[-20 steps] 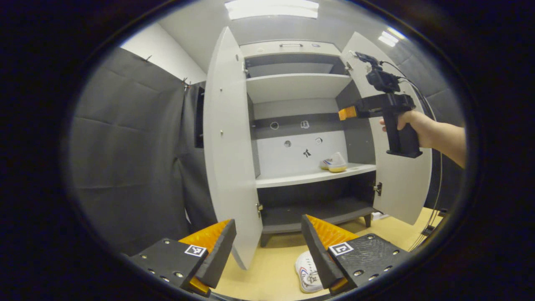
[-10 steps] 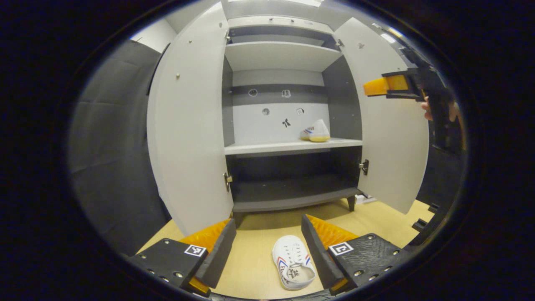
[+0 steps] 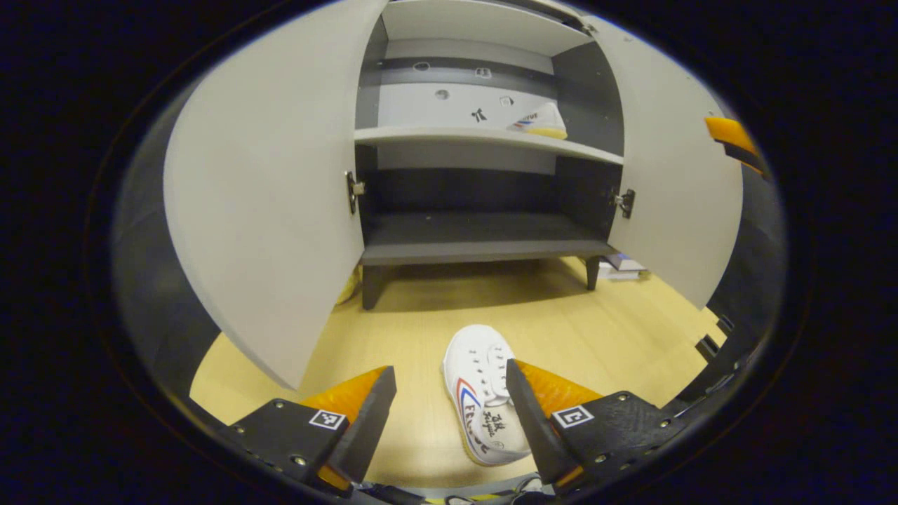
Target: Grab one shoe with the right hand and put it into the shoe cabinet, grab the other shoe with the left hand and put it into the shoe cabinet; then close the right door with the right hand and the left door with the left hand.
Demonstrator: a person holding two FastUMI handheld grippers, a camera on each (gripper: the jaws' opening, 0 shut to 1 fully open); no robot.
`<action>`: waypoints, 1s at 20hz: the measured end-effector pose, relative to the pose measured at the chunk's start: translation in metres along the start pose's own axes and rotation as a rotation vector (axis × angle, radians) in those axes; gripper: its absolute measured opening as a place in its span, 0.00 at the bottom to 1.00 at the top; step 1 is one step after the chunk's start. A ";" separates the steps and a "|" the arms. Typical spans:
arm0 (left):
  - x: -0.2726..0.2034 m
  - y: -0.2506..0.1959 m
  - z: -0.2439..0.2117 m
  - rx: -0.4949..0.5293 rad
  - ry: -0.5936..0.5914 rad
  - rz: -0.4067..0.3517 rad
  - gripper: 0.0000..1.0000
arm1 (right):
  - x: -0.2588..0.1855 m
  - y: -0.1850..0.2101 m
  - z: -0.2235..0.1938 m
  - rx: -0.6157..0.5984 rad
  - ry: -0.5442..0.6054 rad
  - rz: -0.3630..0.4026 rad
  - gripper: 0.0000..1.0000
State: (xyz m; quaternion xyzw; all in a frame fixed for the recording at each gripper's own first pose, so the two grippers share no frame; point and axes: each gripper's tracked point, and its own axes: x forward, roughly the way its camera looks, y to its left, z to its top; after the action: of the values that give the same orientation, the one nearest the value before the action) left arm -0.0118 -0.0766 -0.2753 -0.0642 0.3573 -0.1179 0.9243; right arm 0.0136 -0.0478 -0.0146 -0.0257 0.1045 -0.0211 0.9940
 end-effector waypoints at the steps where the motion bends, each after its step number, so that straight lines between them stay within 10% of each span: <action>1: 0.008 0.001 -0.008 -0.001 0.035 -0.005 0.90 | -0.002 -0.002 -0.003 0.000 0.005 -0.005 0.99; 16: 0.064 0.001 -0.072 -0.104 0.276 -0.024 0.90 | -0.008 -0.006 -0.028 -0.008 0.071 0.002 1.00; 18: 0.065 0.000 -0.078 -0.145 0.299 -0.022 0.74 | -0.008 -0.006 -0.030 -0.011 0.076 0.004 1.00; 20: 0.065 -0.013 -0.076 -0.209 0.301 -0.076 0.77 | -0.007 -0.004 -0.033 -0.005 0.082 0.011 1.00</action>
State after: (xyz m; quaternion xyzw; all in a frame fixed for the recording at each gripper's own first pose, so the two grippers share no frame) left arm -0.0186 -0.1085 -0.3707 -0.1551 0.4992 -0.1233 0.8435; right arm -0.0007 -0.0528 -0.0452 -0.0270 0.1453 -0.0166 0.9889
